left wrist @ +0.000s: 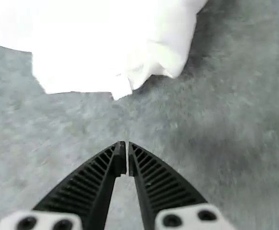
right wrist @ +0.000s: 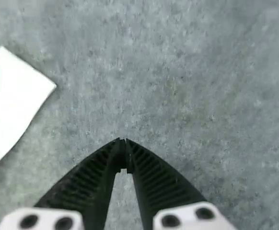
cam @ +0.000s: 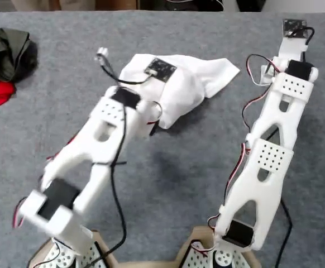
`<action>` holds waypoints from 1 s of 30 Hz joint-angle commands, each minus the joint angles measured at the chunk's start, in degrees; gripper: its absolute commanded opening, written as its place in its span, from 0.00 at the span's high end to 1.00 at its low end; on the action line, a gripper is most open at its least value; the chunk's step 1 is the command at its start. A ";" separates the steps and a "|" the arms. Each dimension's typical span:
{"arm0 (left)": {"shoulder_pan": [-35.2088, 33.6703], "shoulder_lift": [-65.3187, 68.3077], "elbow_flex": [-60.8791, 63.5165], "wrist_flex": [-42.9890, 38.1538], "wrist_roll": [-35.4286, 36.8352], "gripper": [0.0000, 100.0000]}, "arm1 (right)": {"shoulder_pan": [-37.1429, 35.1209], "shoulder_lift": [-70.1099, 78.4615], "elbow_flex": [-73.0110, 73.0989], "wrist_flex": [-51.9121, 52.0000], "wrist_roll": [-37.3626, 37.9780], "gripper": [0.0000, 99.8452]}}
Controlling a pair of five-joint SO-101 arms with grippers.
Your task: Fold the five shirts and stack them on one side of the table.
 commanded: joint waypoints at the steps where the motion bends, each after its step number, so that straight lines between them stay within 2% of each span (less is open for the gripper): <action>1: 0.44 7.96 -11.78 -1.23 2.37 0.92 | 0.66 -0.40 -2.77 -0.88 -0.62 0.99; 5: 0.53 17.45 -23.82 -1.05 7.38 0.84 | 0.66 1.19 -3.30 -0.97 -0.18 0.99; 10: 0.97 24.57 -34.55 -0.70 13.19 0.81 | 0.66 1.63 -3.38 -1.05 -0.09 0.99; 14: 2.11 25.71 -38.42 -0.70 16.00 0.81 | 0.57 1.71 -3.38 -1.05 -0.09 0.99; 20: 2.81 25.89 -39.47 -0.79 16.09 0.81 | 0.57 1.80 -3.38 -1.41 -0.09 0.99; 22: 2.81 25.89 -39.47 -0.79 16.09 0.84 | 0.57 1.80 -3.38 -1.41 -0.09 0.99; 26: 1.58 25.98 -39.38 -0.70 16.09 0.99 | 0.57 1.80 -3.38 -1.41 -0.09 0.99; 30: -1.23 25.54 -40.26 1.49 16.18 0.98 | 0.57 1.71 -3.38 -1.49 -0.09 0.99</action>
